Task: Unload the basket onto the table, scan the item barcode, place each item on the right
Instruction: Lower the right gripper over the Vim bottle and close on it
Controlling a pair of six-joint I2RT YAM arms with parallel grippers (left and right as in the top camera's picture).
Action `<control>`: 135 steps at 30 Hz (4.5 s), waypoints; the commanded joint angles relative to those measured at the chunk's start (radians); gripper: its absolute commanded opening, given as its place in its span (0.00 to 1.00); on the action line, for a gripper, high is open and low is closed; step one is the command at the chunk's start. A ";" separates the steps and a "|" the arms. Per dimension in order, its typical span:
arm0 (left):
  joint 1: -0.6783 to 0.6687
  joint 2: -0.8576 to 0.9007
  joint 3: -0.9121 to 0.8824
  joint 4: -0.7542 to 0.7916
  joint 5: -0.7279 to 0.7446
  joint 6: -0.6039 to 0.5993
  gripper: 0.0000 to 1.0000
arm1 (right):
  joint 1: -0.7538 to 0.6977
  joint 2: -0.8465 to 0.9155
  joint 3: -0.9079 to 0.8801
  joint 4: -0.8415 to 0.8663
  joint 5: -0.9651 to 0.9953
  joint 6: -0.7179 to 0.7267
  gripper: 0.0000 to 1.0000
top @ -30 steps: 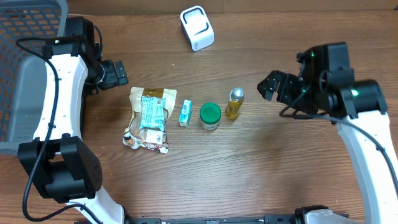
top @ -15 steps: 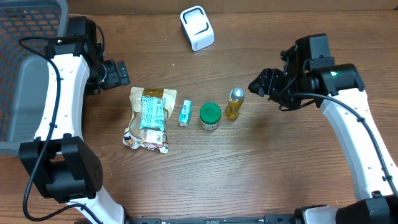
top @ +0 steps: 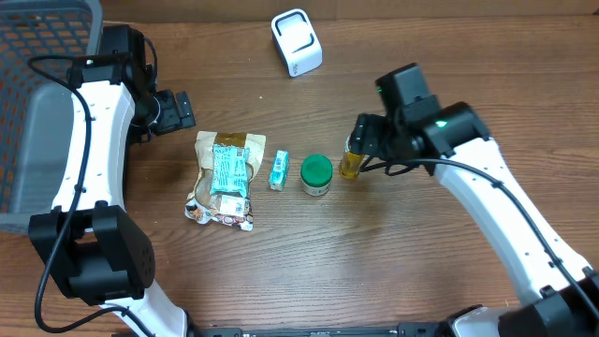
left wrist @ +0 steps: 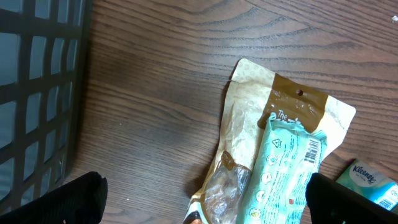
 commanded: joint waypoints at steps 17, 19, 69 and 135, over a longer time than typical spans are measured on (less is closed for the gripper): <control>-0.006 -0.006 -0.007 0.002 0.007 0.015 1.00 | 0.018 0.217 0.021 0.079 0.086 0.020 0.85; -0.006 -0.006 -0.007 0.002 0.007 0.015 0.99 | 0.018 0.225 0.018 0.081 0.086 0.020 0.85; -0.006 -0.006 -0.007 0.002 0.008 0.015 1.00 | 0.063 0.226 0.014 0.087 0.105 0.013 0.66; -0.006 -0.006 -0.007 0.004 0.007 0.015 1.00 | 0.061 0.226 0.014 0.074 0.132 0.013 0.32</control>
